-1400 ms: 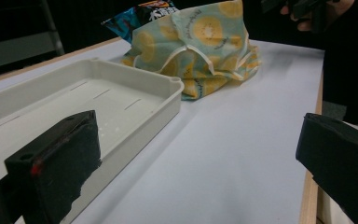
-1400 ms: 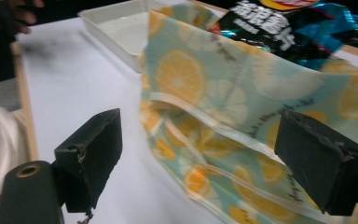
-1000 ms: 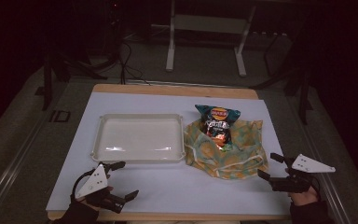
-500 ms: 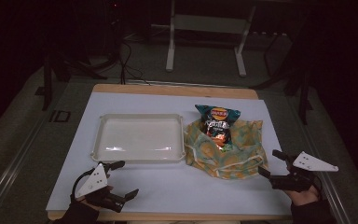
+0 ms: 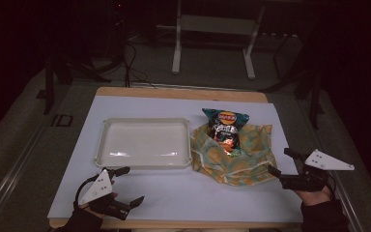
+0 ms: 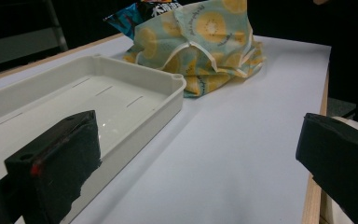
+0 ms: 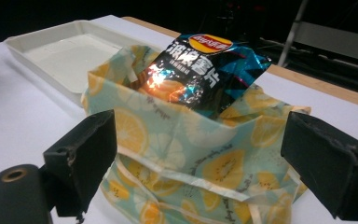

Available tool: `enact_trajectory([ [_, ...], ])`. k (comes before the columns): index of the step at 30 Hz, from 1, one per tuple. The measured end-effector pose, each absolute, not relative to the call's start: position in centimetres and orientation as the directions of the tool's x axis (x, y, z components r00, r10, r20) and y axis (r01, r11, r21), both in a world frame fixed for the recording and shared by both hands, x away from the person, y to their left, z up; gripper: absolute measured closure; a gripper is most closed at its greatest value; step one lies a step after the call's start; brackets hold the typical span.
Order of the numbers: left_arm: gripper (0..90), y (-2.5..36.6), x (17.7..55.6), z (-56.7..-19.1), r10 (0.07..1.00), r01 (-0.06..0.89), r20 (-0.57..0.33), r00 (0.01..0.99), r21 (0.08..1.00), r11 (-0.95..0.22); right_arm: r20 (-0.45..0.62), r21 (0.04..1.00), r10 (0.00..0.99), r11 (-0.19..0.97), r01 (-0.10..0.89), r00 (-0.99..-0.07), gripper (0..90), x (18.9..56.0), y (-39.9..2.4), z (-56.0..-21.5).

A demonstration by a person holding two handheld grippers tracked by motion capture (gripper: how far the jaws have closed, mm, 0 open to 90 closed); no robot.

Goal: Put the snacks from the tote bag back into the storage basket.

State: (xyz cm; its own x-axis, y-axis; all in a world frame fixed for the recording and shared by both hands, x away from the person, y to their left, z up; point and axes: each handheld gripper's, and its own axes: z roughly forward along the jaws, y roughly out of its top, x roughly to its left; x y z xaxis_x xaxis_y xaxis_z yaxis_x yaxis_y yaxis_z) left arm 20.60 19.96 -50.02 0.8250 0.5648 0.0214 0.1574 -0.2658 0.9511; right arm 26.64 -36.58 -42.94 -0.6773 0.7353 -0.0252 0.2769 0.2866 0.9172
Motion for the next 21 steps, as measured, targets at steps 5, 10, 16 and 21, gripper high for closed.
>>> enact_trajectory([
  [5,0.3,19.9,20.6,-50.0,0.565,0.156,0.022,0.825,0.951,-0.266,-0.027,0.919,0.746,0.28,0.277,-0.666,10.5,26.9,-36.2,-42.5],
  [10,0.3,19.8,20.6,-50.0,0.561,0.155,0.026,0.827,0.95,-0.272,-0.043,0.915,0.766,0.288,0.282,-0.642,10.6,27.3,-35.9,-42.1],
  [16,0.3,19.8,20.6,-50.0,0.562,0.158,0.025,0.827,0.948,-0.275,-0.049,0.922,0.772,0.279,0.269,-0.633,10.7,27.6,-35.6,-41.0],
  [21,0.3,19.8,20.6,-50.0,0.559,0.158,0.026,0.829,0.947,-0.279,-0.077,0.924,0.78,0.29,0.25,-0.621,10.7,28.1,-35.2,-40.0],
])
